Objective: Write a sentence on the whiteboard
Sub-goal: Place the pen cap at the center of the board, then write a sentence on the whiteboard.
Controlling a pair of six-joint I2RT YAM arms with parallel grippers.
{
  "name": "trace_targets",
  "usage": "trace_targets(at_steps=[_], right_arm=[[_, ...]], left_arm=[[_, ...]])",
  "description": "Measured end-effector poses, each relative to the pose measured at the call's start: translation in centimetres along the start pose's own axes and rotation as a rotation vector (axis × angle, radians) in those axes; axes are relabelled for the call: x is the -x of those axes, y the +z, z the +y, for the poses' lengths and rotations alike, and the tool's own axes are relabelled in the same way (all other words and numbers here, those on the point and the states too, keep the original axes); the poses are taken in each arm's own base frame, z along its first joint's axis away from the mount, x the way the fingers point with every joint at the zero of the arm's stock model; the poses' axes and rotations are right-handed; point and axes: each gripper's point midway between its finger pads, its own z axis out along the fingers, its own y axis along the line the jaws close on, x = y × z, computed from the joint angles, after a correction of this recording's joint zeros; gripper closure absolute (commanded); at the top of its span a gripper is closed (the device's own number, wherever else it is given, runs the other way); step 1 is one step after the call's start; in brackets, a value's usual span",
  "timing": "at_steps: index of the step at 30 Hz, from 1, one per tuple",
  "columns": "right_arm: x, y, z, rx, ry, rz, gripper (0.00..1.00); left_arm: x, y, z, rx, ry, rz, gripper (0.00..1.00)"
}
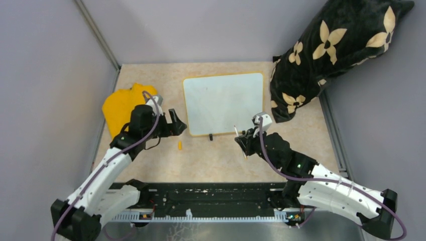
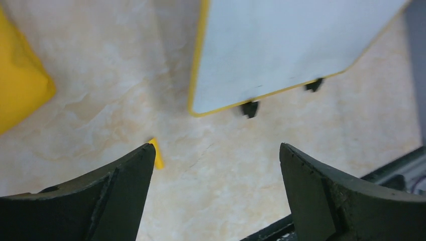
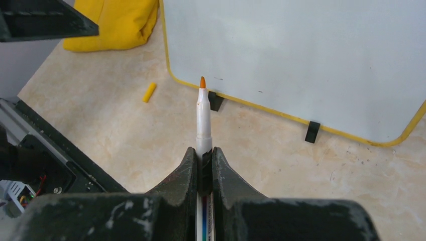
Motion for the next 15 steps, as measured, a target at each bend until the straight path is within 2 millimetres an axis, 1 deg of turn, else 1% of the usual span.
trace_targets(at_steps=[4, 6, 9, 11, 13, 14, 15], right_arm=[[0.5, -0.3, 0.7, 0.042, -0.010, -0.014, 1.00], [0.7, -0.3, 1.1, 0.067, -0.016, -0.019, 1.00], [1.0, -0.4, 1.9, 0.109, -0.022, -0.026, 1.00], [1.1, -0.4, 2.5, 0.140, -0.025, -0.023, 1.00], [1.3, -0.4, 3.2, 0.169, -0.028, -0.024, 1.00], [1.3, -0.3, 3.5, 0.186, -0.029, -0.023, 1.00], [1.4, -0.2, 3.8, 0.198, -0.029, -0.022, 1.00]], left_arm=[[4.3, -3.7, -4.7, -0.234, 0.072, -0.208, 0.01], [6.0, -5.2, -6.6, -0.333, 0.101, -0.301, 0.01], [7.7, -6.3, -9.0, -0.469, 0.115, -0.414, 0.01], [7.9, -5.8, -9.6, -0.521, 0.101, -0.438, 0.01], [7.7, -4.5, -10.1, -0.564, 0.069, -0.428, 0.01], [7.3, -3.5, -10.1, -0.576, 0.043, -0.407, 0.01], [7.0, -2.9, -10.1, -0.580, 0.020, -0.390, 0.01]])
